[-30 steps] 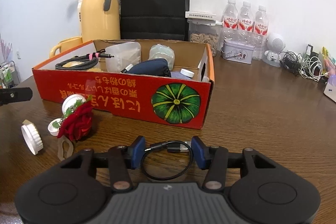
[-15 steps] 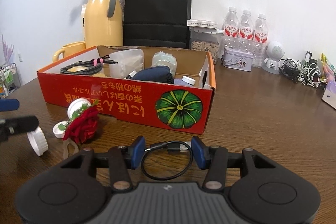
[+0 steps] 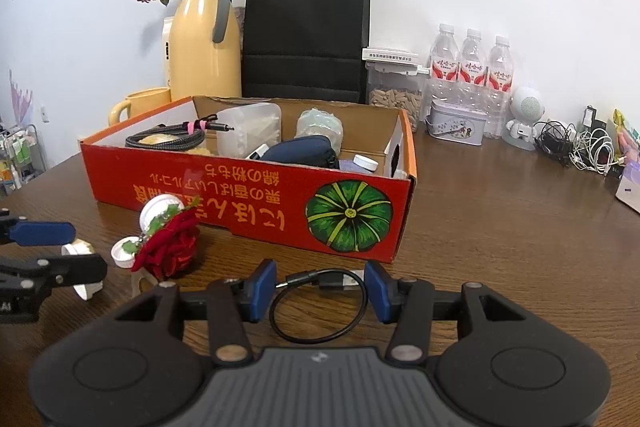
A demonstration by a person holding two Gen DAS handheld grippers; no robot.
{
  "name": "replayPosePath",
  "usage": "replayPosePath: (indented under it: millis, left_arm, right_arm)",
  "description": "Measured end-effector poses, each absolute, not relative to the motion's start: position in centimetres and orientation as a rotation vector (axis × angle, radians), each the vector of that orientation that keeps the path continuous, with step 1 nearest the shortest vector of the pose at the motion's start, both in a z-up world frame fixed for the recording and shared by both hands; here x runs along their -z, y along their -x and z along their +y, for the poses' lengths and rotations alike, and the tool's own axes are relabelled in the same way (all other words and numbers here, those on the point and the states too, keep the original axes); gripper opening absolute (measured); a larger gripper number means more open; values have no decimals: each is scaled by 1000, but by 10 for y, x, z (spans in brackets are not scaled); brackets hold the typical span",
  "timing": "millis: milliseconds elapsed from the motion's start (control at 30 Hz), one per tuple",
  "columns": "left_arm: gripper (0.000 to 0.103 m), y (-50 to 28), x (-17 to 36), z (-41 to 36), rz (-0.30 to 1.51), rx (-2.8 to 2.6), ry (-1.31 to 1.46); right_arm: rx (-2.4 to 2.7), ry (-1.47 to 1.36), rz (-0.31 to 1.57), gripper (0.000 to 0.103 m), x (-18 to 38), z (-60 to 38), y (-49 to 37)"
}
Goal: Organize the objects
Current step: 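Grasp the black USB cable with the right gripper while the left gripper grasps a white cap, then carry cable and cap into the box and open both grippers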
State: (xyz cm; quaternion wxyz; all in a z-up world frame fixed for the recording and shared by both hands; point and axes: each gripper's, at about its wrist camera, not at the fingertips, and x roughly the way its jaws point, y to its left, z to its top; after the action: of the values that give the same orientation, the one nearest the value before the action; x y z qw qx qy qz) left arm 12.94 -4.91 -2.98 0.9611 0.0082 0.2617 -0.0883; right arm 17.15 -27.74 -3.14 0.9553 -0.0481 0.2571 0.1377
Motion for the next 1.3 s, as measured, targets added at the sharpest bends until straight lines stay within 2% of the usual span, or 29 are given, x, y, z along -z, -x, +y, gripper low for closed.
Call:
replayPosePath:
  millis: [100,267,400,1033,1300]
  left_arm:
    - [47,-129,29,-48,529,172,-8]
    - [47,-129,29,-47,530,167,-9]
    - [37,-128,29,-46,527,149,-3]
    - [36,-110,20,-38,412,134,42]
    - [37,-113,-7,-30,343,127,63]
  right_arm:
    - [-283,97,521,48,31,-277,-171]
    - [-285,95,519,47,31,-277,-171]
    - [-288,94,517,47,31,-277,-171]
    - [-298,109,452,47,26,-273,-160]
    - [-325,88,366,47,5,-273,-150]
